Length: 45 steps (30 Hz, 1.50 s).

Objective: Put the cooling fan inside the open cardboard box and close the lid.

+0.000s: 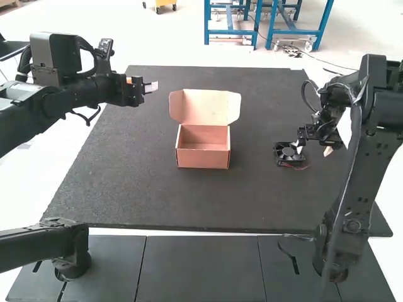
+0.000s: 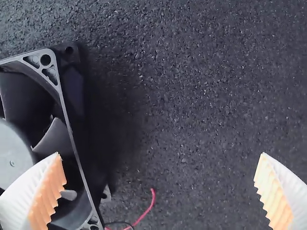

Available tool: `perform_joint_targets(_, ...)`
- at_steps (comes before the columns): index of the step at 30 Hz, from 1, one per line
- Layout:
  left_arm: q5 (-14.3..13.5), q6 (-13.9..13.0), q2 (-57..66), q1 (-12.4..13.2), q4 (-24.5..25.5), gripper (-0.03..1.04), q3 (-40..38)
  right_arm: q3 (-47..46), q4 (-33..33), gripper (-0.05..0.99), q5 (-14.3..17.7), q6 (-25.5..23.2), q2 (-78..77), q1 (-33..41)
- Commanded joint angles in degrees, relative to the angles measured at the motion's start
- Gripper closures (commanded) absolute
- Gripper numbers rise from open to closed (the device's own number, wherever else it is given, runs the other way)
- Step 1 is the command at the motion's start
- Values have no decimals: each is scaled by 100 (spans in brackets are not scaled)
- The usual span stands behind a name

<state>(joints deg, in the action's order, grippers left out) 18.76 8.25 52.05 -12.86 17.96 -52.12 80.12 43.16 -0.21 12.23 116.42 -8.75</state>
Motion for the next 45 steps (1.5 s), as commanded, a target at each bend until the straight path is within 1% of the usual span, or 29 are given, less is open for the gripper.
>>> perform_joint_targets(1,-66,36,-99,3,-73,11,-132,224,44,3,-50,-10,100,-4)
perform_joint_targets(5,-66,36,-99,3,-82,11,-141,276,114,4,-41,-19,197,5)
perform_joint_targets(9,-66,45,-99,12,-99,11,-132,320,167,8,-50,-36,293,58)
perform_joint_targets(13,-66,45,-99,3,-134,11,-132,364,167,19,-58,-63,364,76)
perform_joint_targets(17,-66,54,-90,12,-161,11,-158,443,167,30,-164,-72,425,102)
perform_joint_targets(22,-66,45,-90,12,-161,11,-167,470,176,39,-269,-80,496,163)
perform_joint_targets(28,-66,45,-99,12,-152,11,-202,470,351,56,-533,-72,575,322)
perform_joint_targets(30,-66,45,-99,12,-134,11,-202,470,422,60,-603,-72,601,374)
perform_joint_targets(33,-66,45,-99,12,-117,11,-211,470,466,73,-726,-72,645,436)
perform_joint_targets(34,-66,45,-99,12,-108,11,-202,470,466,76,-761,-89,654,453)
perform_joint_targets(35,-66,45,-99,12,-108,11,-202,470,466,76,-770,-107,654,453)
perform_joint_targets(37,-66,45,-108,3,-108,11,-211,470,466,85,-858,-124,654,480)
perform_joint_targets(39,-66,45,-108,12,-99,11,-202,479,457,95,-928,-142,654,489)
perform_joint_targets(45,-66,45,-108,12,-90,11,-202,487,474,95,-990,-291,627,471)
